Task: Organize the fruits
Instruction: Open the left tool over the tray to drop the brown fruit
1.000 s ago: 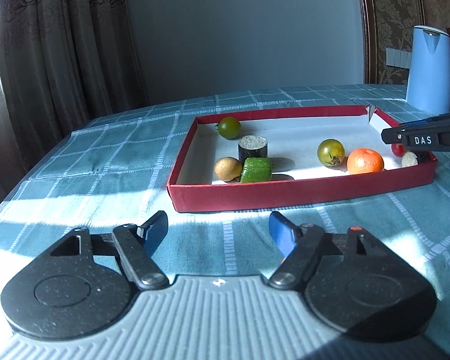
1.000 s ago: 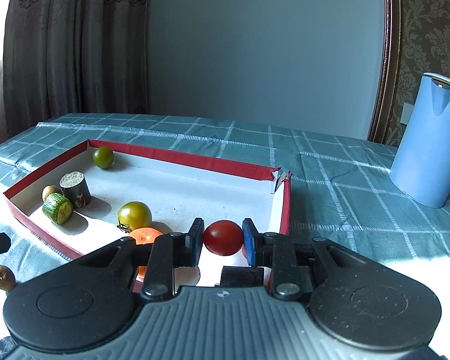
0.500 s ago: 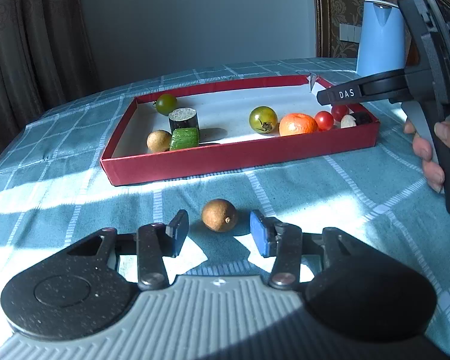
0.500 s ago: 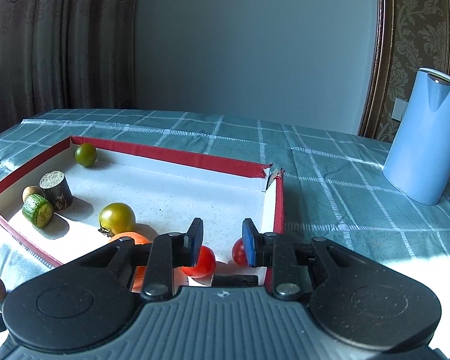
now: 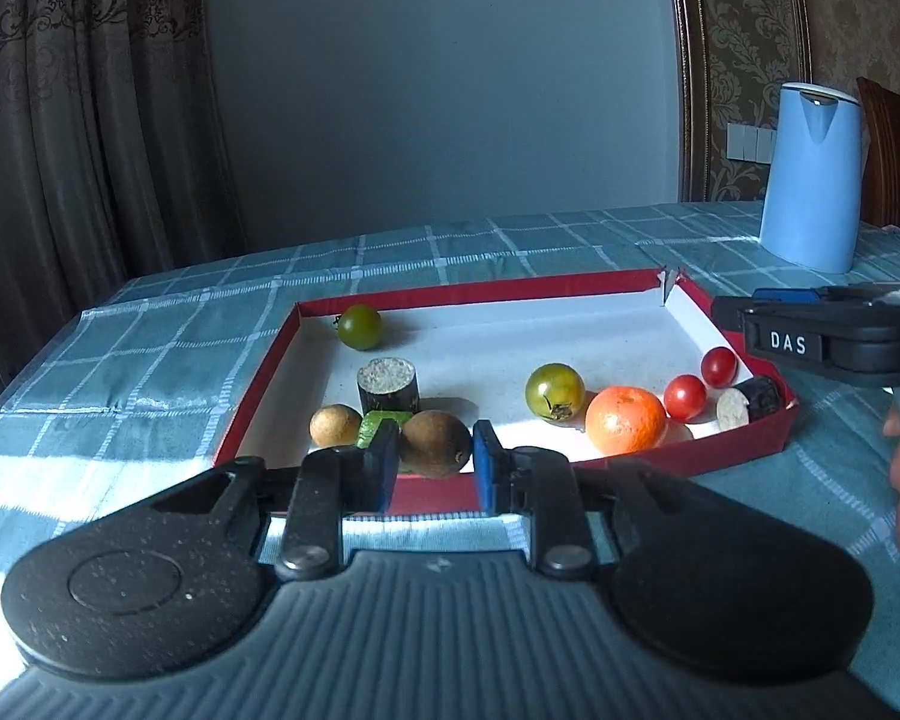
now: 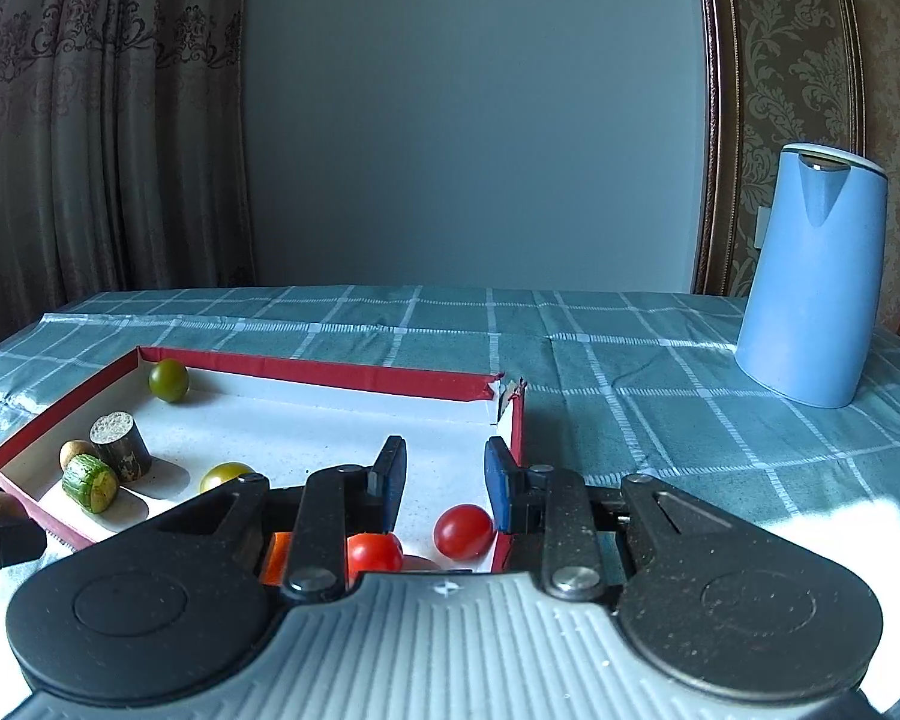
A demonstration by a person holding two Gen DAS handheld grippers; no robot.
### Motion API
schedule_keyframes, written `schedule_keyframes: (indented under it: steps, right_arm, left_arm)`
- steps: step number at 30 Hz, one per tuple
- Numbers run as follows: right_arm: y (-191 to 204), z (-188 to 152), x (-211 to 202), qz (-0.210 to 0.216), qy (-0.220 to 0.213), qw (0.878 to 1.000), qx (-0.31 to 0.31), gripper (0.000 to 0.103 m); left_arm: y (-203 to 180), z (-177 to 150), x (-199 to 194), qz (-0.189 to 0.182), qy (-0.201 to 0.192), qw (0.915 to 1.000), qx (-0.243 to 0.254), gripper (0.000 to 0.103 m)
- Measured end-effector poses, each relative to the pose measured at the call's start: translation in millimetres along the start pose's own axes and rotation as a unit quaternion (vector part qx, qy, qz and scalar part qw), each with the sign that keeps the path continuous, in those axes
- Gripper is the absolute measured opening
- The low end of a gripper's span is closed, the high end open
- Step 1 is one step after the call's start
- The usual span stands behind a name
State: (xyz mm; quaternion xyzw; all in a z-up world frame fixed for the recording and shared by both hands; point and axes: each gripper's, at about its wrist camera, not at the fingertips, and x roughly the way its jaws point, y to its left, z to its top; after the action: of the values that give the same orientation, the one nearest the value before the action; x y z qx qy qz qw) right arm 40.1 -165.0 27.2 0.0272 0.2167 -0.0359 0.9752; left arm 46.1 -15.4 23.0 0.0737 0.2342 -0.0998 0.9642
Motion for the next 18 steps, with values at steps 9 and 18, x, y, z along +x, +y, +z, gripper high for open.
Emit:
schedule_keyframes:
  steps: [9, 18]
  right_arm:
    - [3, -6, 0, -0.002, 0.009, 1.0, 0.004, 0.066]
    - [10, -9, -24, 0.014, -0.016, 1.0, 0.011, 0.082]
  left_arm:
    - [-2, 9, 43, 0.055, 0.022, 0.9981, -0.014, 0.027]
    - [-4, 0, 12, 0.074, -0.026, 0.9967, -0.022, 0.081]
